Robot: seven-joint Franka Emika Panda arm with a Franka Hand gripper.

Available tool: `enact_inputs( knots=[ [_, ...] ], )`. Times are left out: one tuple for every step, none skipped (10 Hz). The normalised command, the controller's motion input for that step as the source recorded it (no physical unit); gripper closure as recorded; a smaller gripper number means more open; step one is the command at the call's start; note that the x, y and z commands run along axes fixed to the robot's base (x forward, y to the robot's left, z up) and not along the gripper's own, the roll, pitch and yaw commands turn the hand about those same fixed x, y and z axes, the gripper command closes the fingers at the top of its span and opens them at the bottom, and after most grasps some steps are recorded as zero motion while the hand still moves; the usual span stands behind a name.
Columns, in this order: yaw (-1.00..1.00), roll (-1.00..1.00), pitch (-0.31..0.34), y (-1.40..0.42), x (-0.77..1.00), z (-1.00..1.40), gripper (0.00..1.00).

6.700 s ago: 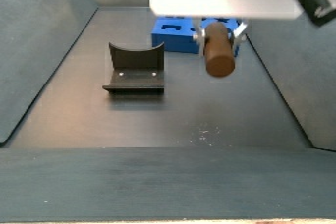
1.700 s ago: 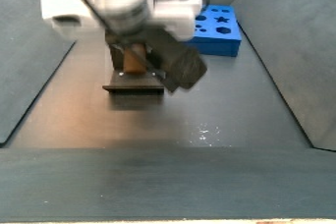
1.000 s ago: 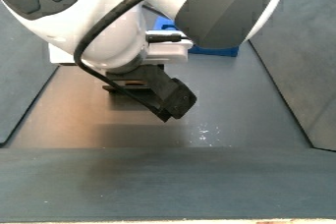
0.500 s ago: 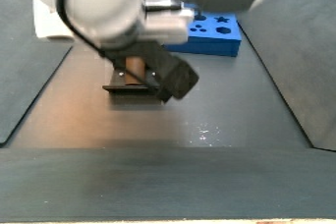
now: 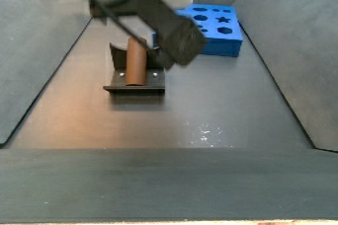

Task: Pick up the round object. Move up. Place the round object on the fixture. Regrasp the round object. Move to above the board. Insert the round object.
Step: Regrasp the round object.

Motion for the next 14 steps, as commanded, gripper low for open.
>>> enact_inputs(
  knots=[
    [0.01,1.00,0.055,-1.00,-0.07,0.66,0.00],
    [0.01,1.00,0.044,-1.00,-0.10,0.55,0.00],
    [0.01,1.00,0.036,-0.91,-0.12,0.40,0.00],
    [0.01,1.00,0.030,-0.72,-0.09,0.18,0.00],
    [0.01,1.00,0.029,-0.60,-0.07,0.13,0.00],
    [0.01,1.00,0.028,-0.36,-0.05,0.08,0.00],
    [0.01,1.00,0.025,-0.17,-0.04,0.05,0.00],
    [0.01,1.00,0.020,-0.01,-0.05,0.03,0.00],
    [0.01,1.00,0.017,-0.02,-0.04,0.02,0.00],
    [0.01,1.00,0.014,-0.04,-0.04,0.02,0.00],
    [0.01,1.00,0.009,-0.03,-0.05,0.03,0.00],
    [0.01,1.00,0.004,-0.03,-0.04,0.02,0.00],
    [0.01,1.00,0.000,-0.03,-0.04,0.01,0.00],
    [0.01,1.00,-0.005,-0.03,-0.04,0.01,0.00]
  ],
)
